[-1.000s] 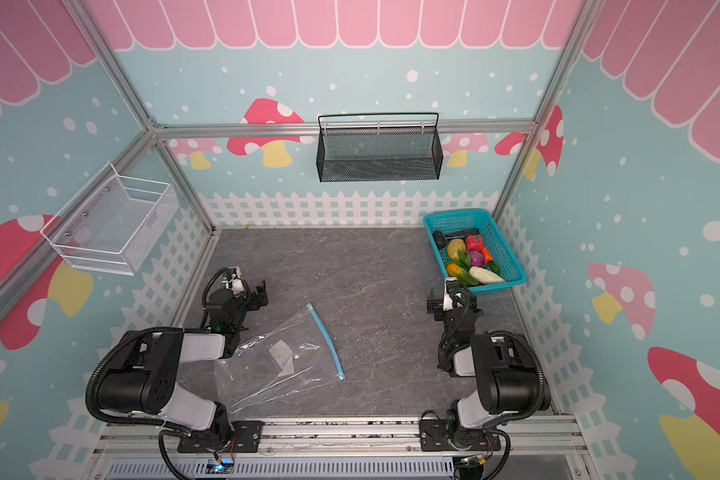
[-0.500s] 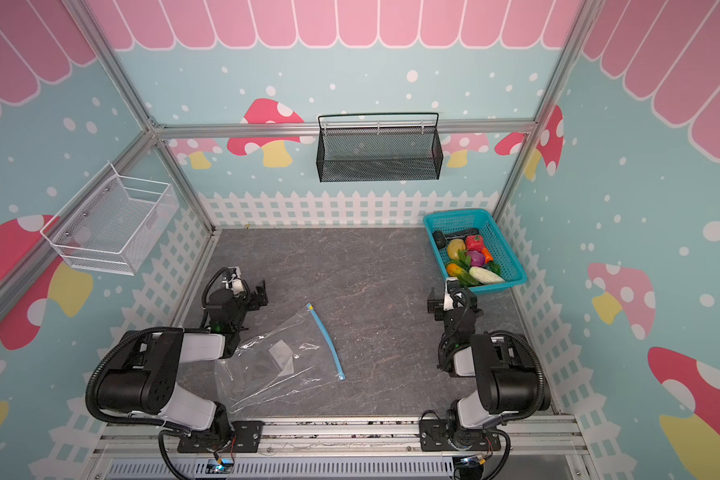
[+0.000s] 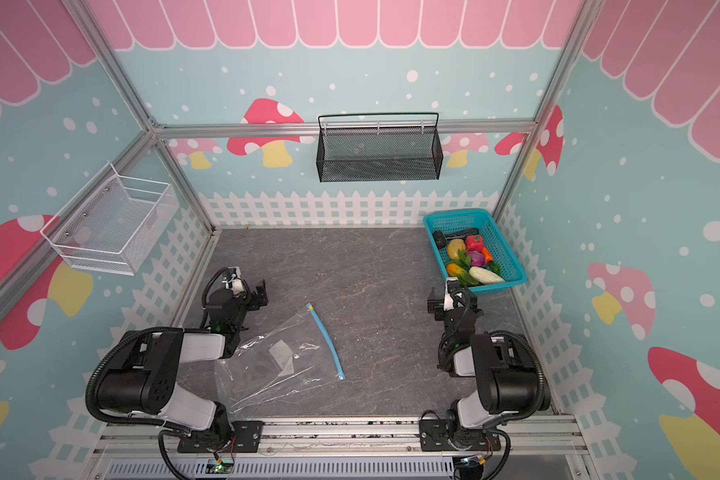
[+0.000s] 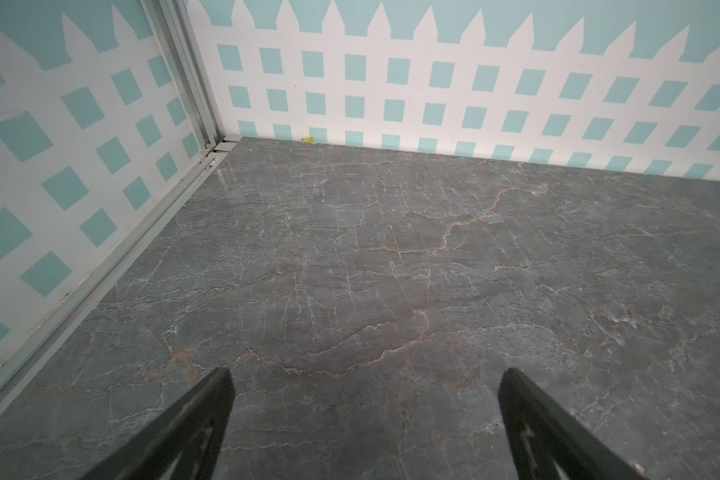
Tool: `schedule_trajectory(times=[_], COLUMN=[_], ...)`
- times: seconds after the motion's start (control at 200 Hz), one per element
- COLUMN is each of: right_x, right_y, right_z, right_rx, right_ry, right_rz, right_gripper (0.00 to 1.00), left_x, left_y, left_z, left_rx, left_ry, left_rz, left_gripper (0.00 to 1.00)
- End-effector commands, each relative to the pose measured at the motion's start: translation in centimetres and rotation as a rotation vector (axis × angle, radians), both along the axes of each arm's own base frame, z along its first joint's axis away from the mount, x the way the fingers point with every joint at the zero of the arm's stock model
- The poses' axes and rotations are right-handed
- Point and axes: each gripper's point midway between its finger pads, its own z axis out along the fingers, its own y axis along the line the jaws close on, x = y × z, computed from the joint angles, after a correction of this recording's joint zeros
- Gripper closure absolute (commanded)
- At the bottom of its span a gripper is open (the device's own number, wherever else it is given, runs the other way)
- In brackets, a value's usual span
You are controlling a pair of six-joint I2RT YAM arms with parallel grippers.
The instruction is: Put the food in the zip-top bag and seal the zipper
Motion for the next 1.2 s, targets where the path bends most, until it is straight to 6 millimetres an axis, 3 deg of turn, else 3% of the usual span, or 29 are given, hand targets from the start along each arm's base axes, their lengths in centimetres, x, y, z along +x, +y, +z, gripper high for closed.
schedule_trajectory(times=[0.0,0.775,0.96,1.075,1.195], right_x=[0.1,-0.1,1.1,1.2,0.3], right_y=[-0.4,-0.4,0.9,2.6,5.3], right_z=[0.6,0.7,2.9,5.0,6.4], right_rx=[0.002,-0.001,-0.036,0.059,0.204], right_ry=[-0.023,-0.03,0.022,0.039,0.056], right_rz=[-0.015,-0.014,0.017,0.059,0.161], right_gripper=[0.02,0.02,0.02,0.02,0.02], left_x=[0.0,0.0,0.0,-0.4,-0.9], left_y=[0.2,0.1,0.2,1.7,1.2], left_z=[0.6,0.6,0.6,2.4,6.2], left_rx=[0.006,0.019,0.018,0.081,0.148], left_ry=[-0.024,-0.025,-0.024,-0.01,0.016], left_rz=[0.011,0.018,0.024,0.189,0.279], left_gripper=[0.01,0.01,0.01,0.0,0.0])
